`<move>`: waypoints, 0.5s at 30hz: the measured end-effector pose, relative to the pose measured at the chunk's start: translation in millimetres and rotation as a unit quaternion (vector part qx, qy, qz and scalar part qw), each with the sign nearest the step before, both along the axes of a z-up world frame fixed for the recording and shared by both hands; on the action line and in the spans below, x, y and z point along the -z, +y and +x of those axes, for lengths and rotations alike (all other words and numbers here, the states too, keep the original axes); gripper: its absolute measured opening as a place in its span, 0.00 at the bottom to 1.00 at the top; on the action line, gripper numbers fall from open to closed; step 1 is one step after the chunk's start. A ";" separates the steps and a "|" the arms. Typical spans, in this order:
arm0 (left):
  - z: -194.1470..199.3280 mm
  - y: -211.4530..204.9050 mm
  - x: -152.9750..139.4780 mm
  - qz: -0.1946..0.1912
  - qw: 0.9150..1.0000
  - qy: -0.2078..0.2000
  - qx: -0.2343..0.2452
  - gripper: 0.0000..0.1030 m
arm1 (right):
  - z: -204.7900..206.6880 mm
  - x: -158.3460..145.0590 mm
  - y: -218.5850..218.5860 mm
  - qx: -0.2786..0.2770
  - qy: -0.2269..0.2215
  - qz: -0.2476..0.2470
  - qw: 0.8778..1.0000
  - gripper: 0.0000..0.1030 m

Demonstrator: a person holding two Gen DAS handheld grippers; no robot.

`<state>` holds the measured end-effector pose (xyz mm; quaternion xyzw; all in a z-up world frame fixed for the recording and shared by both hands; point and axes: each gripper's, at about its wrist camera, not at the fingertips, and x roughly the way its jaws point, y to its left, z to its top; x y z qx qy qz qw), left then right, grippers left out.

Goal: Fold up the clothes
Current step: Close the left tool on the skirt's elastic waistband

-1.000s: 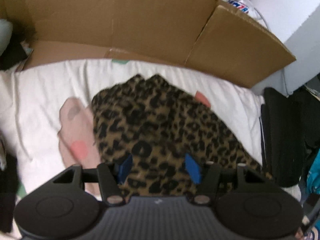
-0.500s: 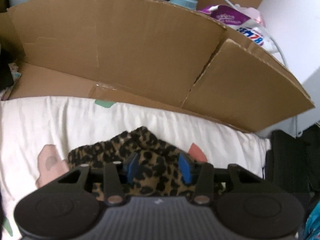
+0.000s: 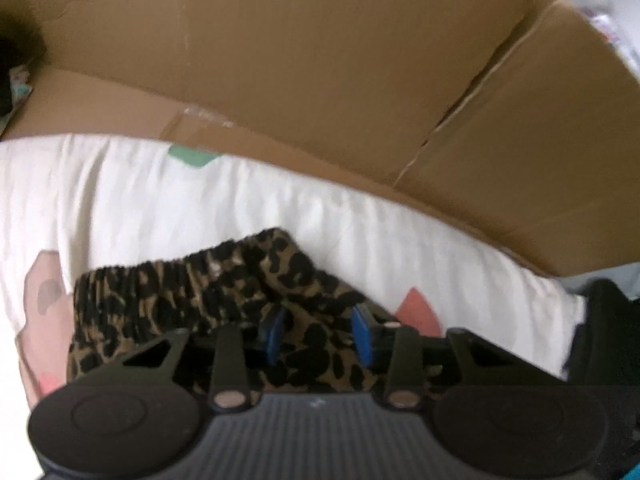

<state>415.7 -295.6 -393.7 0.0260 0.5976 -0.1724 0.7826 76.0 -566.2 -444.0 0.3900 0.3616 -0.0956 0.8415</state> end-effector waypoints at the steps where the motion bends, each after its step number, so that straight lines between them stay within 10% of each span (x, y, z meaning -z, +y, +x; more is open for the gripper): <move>1: -0.3 -0.2 3.7 0.008 1.000 0.003 -0.003 0.34 | 0.4 0.5 0.2 -0.002 0.001 -0.002 1.000 0.01; 9: -3.1 -0.8 20.8 0.004 0.998 0.038 -0.039 0.47 | 3.2 3.7 -3.7 -0.018 0.007 0.000 1.000 0.05; 15: -6.4 8.9 17.0 0.015 0.995 0.057 -0.083 0.02 | 3.5 4.0 -2.1 -0.017 0.006 -0.006 1.000 0.06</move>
